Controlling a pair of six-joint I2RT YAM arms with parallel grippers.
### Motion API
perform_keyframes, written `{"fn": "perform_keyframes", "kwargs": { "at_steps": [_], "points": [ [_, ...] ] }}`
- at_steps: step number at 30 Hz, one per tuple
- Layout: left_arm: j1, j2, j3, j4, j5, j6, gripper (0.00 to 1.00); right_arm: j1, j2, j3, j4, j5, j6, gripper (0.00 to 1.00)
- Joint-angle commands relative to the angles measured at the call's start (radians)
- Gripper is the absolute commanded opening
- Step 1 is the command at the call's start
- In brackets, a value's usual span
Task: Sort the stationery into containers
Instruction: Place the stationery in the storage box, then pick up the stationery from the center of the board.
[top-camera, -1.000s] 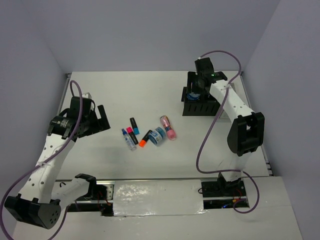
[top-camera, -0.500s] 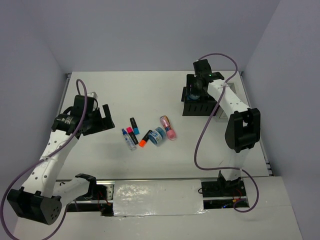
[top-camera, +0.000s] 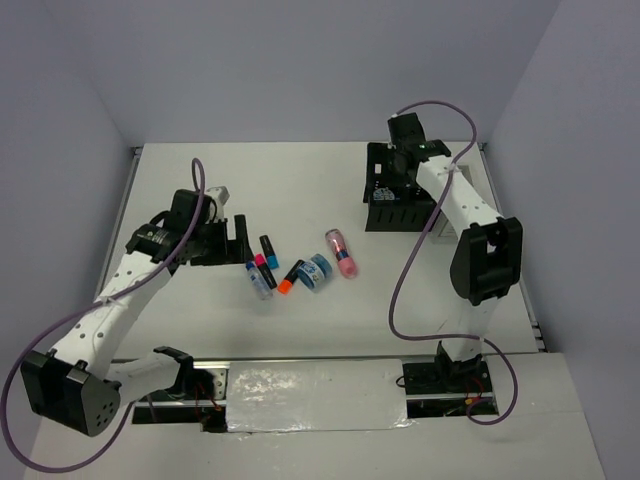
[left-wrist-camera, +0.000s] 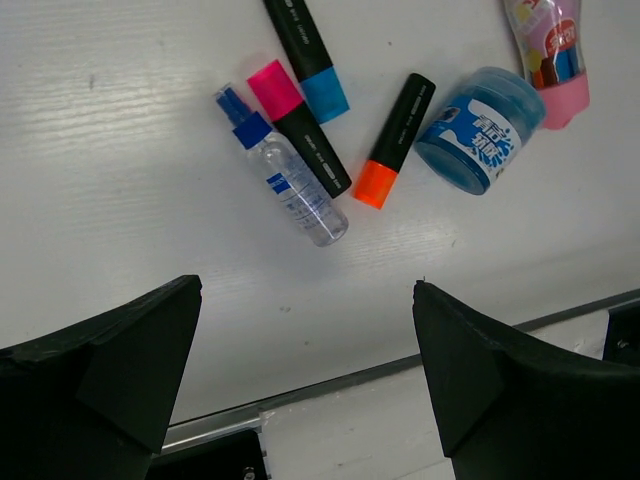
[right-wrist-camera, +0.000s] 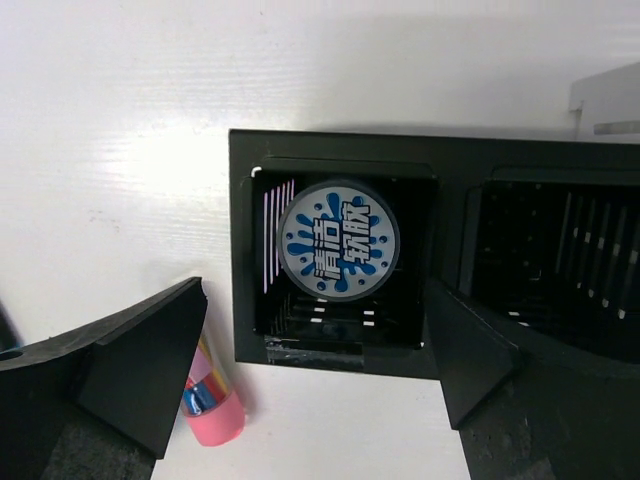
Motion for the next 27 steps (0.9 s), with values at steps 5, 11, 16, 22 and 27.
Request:
{"fn": "perform_keyframes", "kwargs": {
  "at_steps": [5,11,16,22,27],
  "points": [
    [-0.177,0.085,0.081,0.094,0.013,0.056,0.99,-0.001,-0.177,0.015,-0.029,-0.029,0.036,0.97],
    [-0.4,0.278,0.162,0.119,-0.129,0.171,0.99,-0.002,-0.436,-0.188,-0.019,-0.165,0.066,0.97],
    [-0.448,0.453,0.199,0.189,-0.18,0.26,0.99,-0.001,-0.648,-0.388,0.012,-0.274,0.094,0.98],
    [-0.462,0.568,0.236,0.251,-0.194,0.292,0.99,-0.001,-0.797,-0.538,0.015,-0.336,0.111,0.98],
    [-0.477,0.648,0.288,0.274,-0.163,0.305,0.97,-0.001,-0.862,-0.581,0.001,-0.349,0.111,0.99]
  ]
}}
